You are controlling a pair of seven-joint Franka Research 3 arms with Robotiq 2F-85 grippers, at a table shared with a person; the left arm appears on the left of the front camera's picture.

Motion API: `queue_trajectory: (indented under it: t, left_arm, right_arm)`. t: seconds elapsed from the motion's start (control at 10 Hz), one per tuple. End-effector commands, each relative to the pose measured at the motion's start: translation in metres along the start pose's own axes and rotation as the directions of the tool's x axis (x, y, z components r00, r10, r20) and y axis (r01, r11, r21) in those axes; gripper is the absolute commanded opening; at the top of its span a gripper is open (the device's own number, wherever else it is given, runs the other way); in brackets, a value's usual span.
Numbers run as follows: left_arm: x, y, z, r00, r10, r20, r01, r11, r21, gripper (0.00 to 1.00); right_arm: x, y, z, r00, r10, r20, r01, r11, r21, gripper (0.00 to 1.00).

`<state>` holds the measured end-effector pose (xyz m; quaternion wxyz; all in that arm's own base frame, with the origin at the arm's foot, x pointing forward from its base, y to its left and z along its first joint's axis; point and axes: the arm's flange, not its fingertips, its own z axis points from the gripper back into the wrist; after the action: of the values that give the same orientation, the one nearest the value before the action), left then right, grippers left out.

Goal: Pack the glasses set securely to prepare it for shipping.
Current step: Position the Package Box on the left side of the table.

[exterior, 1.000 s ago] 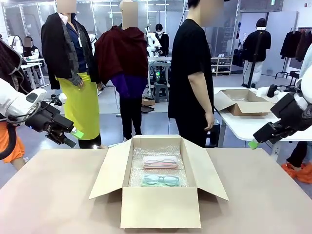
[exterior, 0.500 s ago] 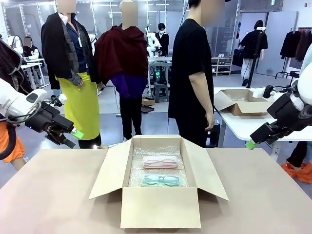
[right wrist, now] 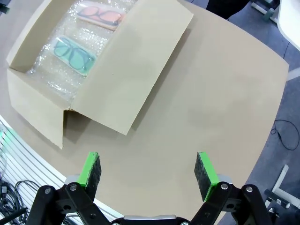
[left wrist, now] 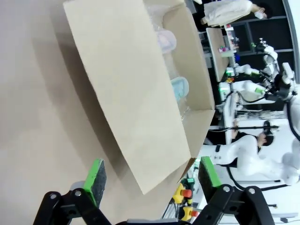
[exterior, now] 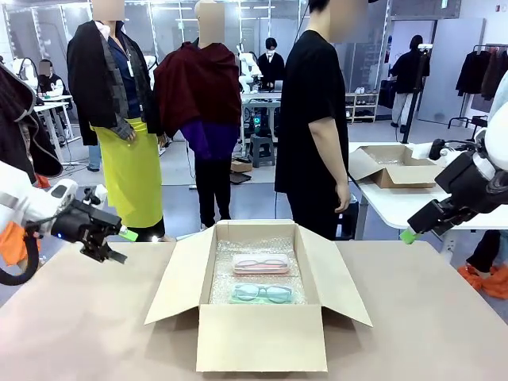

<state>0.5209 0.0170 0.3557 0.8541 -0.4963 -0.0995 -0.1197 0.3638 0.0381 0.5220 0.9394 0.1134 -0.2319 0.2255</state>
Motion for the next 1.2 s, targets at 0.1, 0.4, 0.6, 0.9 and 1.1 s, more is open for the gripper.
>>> queue_trajectory:
  t: [0.1,0.4,0.6,0.9,1.1]
  left_arm:
    - [0.009,0.051,-0.016,0.999,0.054,-0.001,-0.054,0.986,-0.157,1.0]
    - [0.001,0.081,-0.038,0.993,0.111,-0.032,-0.115,0.946,-0.304,1.0]
    - [-0.001,0.089,-0.06,0.989,0.144,0.028,-0.126,0.932,-0.34,1.0]
    - [-0.003,0.089,-0.094,0.984,0.165,0.066,-0.132,0.928,-0.349,1.0]
    - [-0.001,0.089,-0.102,0.982,0.18,0.063,-0.147,0.922,-0.359,1.0]
  right_arm:
    - [0.002,-0.001,0.001,1.0,-0.002,0.001,0.002,1.0,-0.009,1.0]
    - [0.002,-0.001,0.001,1.0,-0.002,0.001,0.002,1.0,-0.009,1.0]
    - [0.002,-0.001,0.001,1.0,-0.002,0.001,0.002,1.0,-0.009,1.0]
    - [0.002,-0.001,0.001,1.0,-0.002,0.001,0.002,1.0,-0.009,1.0]
    - [0.002,-0.001,0.001,1.0,-0.002,0.001,0.002,1.0,-0.009,1.0]
